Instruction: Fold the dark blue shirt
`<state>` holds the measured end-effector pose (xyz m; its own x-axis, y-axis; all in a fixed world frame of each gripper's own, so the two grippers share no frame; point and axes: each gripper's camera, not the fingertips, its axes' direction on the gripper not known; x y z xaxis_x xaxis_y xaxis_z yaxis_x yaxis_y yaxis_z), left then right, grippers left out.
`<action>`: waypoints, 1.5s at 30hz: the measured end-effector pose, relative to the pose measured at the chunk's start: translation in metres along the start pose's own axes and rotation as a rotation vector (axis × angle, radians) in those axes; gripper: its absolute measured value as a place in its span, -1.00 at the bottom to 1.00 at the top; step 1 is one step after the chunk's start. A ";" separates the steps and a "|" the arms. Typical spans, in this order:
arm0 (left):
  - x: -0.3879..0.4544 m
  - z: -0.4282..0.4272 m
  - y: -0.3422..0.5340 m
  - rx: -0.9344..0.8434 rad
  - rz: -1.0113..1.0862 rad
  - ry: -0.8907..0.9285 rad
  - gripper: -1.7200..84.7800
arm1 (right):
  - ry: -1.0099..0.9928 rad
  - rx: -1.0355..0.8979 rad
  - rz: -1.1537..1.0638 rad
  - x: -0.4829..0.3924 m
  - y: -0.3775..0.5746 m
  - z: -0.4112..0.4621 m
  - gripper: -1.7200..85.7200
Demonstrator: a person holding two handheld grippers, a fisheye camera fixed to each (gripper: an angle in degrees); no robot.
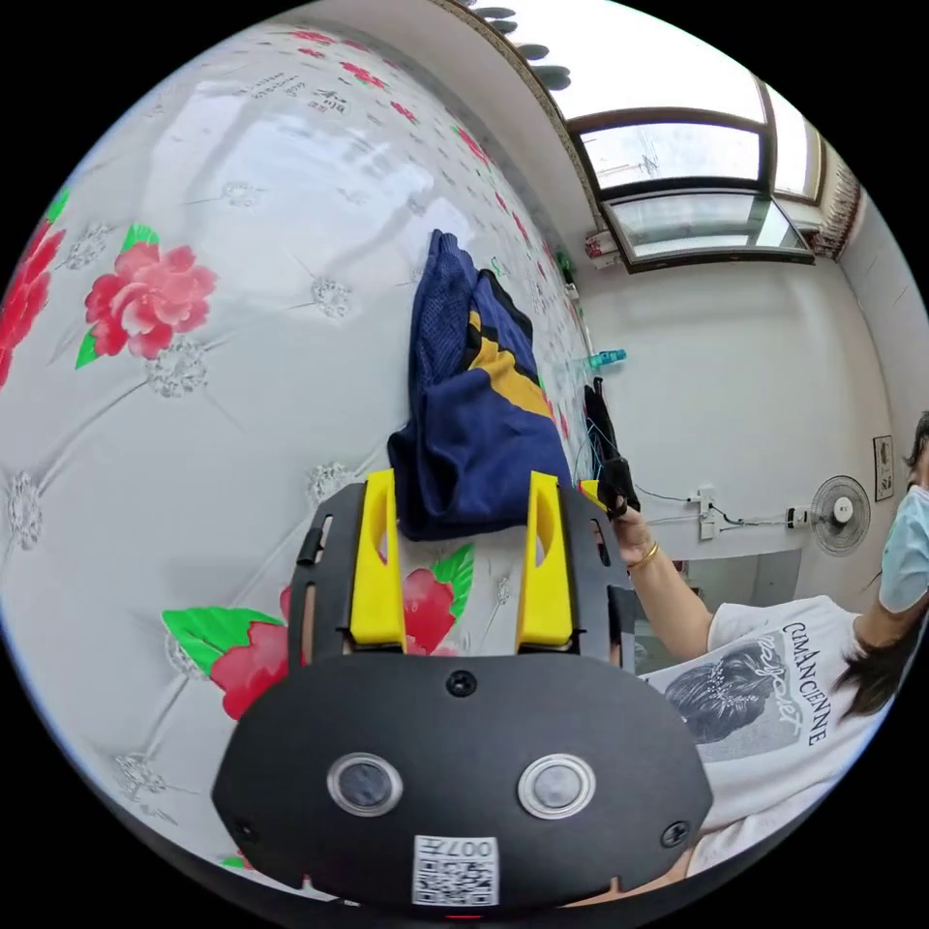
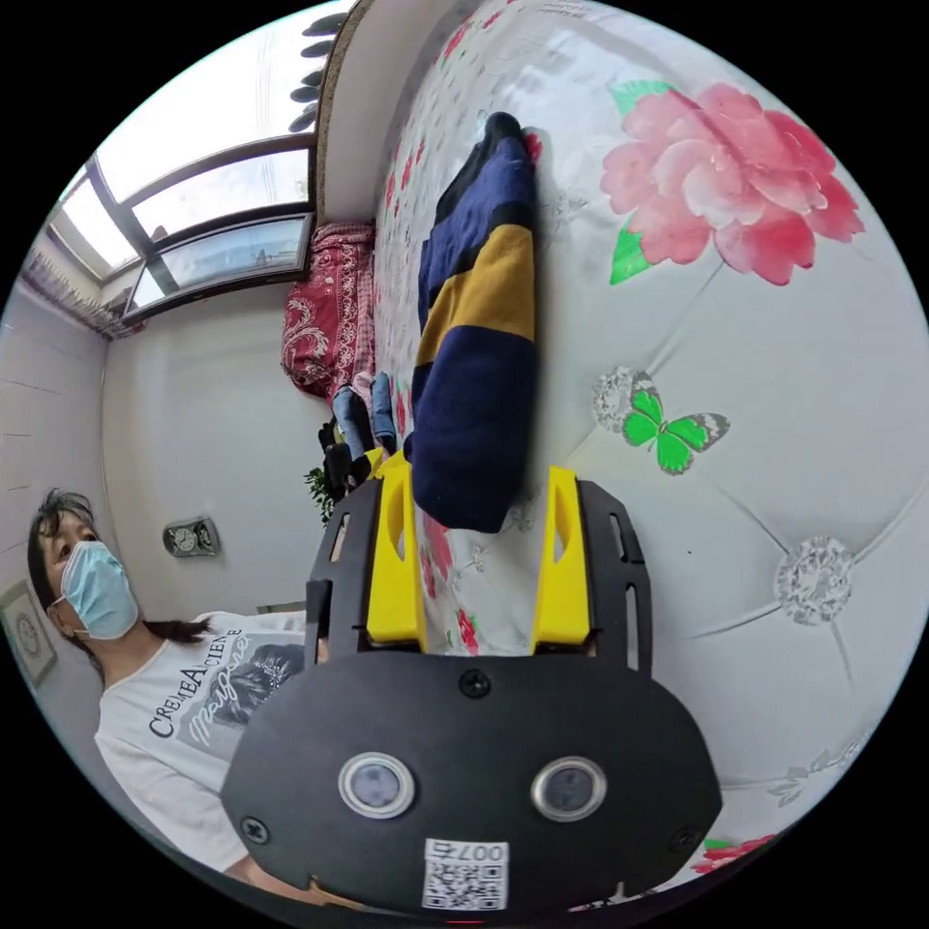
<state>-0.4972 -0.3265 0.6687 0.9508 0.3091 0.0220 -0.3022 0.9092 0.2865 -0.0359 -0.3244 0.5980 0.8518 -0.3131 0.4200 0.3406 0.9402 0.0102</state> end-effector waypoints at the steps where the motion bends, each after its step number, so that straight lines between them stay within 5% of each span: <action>1: 0.002 0.003 -0.009 -0.047 0.010 -0.020 -0.53 | -0.038 -0.009 0.007 0.007 -0.006 0.001 -0.63; 10: 0.004 0.017 -0.039 -0.291 -0.050 0.058 -0.84 | -0.056 -0.130 -0.038 0.015 -0.055 0.010 -0.74; 18: 0.076 -0.058 0.006 -0.154 0.003 0.174 -0.88 | -0.143 -0.104 -0.141 -0.038 -0.037 -0.041 -0.84; 27: 0.196 -0.169 0.140 -0.076 0.051 0.088 -0.89 | -0.180 -0.333 -0.266 -0.153 0.014 -0.054 -0.91; 37: 0.197 -0.324 0.210 0.015 0.092 0.061 -0.89 | -0.112 -0.477 -0.390 -0.310 0.009 0.046 -0.92; 45: 0.168 -0.533 0.166 0.179 0.188 -0.090 -0.89 | -0.047 -0.411 -0.580 -0.490 -0.070 0.187 -0.90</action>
<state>-0.4247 0.0253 0.2095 0.8836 0.4346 0.1741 -0.4650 0.7719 0.4335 -0.5513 -0.2117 0.5617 0.4728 -0.7330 0.4891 0.8642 0.4940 -0.0951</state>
